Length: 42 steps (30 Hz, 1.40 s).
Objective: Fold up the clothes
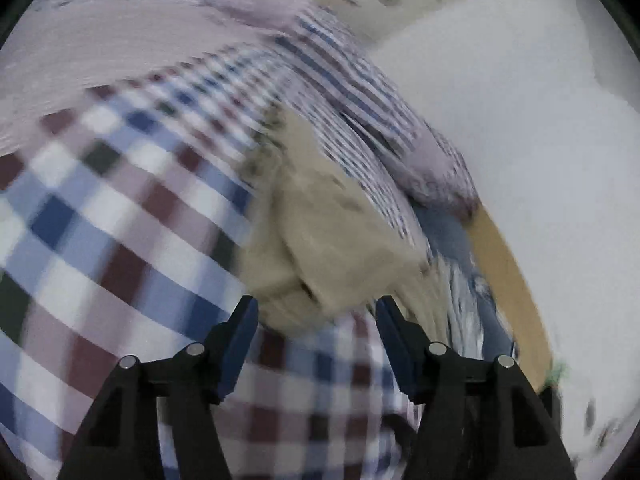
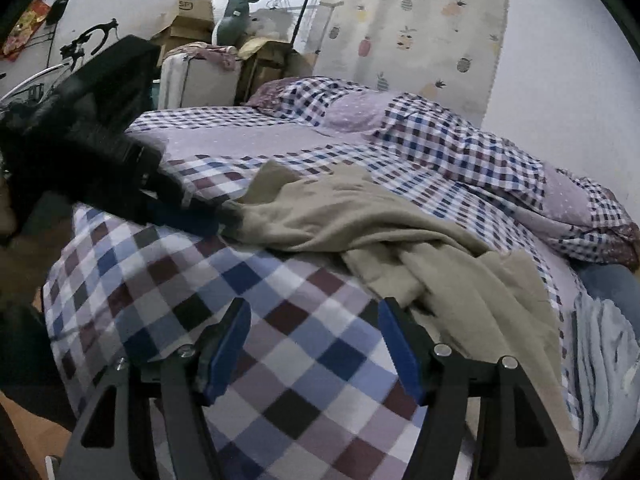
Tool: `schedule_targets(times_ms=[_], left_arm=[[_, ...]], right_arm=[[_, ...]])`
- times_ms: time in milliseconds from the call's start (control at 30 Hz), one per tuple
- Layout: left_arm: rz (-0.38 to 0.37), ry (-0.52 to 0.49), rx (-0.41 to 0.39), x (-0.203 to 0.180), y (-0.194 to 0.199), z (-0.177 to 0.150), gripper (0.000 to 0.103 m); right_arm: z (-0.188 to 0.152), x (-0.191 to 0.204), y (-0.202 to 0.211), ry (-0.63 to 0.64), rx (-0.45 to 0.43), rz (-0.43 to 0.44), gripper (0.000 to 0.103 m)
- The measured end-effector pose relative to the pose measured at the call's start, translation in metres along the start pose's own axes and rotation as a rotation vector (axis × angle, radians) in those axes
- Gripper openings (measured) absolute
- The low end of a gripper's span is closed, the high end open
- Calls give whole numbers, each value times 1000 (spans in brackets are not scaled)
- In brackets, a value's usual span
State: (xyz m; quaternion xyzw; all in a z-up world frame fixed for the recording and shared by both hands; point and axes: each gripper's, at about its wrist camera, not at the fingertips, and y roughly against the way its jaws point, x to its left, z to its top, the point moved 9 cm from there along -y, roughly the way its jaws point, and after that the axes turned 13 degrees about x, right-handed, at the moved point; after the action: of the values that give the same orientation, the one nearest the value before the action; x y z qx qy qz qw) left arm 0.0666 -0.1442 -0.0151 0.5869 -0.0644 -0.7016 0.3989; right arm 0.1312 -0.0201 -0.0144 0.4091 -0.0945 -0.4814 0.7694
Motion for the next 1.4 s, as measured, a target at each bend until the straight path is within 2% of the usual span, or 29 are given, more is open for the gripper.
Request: schedule_targets(times_ms=[67, 167, 333, 533, 567, 600, 667, 767, 833, 933, 1000, 1100, 1233, 1400], left_arm=[[-13, 65, -20, 18, 2, 13, 64], [-18, 99, -43, 28, 3, 28, 64], [47, 36, -13, 26, -11, 48, 64], [104, -11, 14, 21, -22, 47, 63], [101, -17, 20, 21, -30, 49, 53], [95, -16, 45, 21, -37, 47, 36], [96, -19, 77, 20, -48, 44, 21], [110, -35, 89, 18, -57, 41, 20], [83, -7, 85, 20, -56, 38, 7], [40, 40, 33, 23, -44, 43, 3], [8, 44, -34, 20, -29, 52, 3], [-76, 51, -111, 14, -4, 64, 2], [-114, 44, -139, 11, 0, 71, 2], [-126, 70, -176, 22, 11, 74, 2]], right_arm=[[1, 6, -2, -5, 8, 19, 70], [2, 11, -6, -13, 14, 32, 70], [-2, 20, -11, -8, 29, 24, 70], [-3, 21, -18, -34, 43, 16, 70], [-4, 20, -18, -40, 46, 16, 70], [-4, 19, -19, -45, 48, 16, 70], [-4, 18, -19, -55, 53, 17, 70], [-1, 16, -18, -69, 48, 17, 70], [3, 14, -17, -69, 39, 5, 70], [11, 8, -16, -69, 29, -22, 70], [16, 1, -16, -73, 22, -47, 70], [20, -11, -14, -97, 14, -71, 70], [20, -23, -12, -150, 16, -63, 70], [21, -17, -12, -126, 21, -69, 70]])
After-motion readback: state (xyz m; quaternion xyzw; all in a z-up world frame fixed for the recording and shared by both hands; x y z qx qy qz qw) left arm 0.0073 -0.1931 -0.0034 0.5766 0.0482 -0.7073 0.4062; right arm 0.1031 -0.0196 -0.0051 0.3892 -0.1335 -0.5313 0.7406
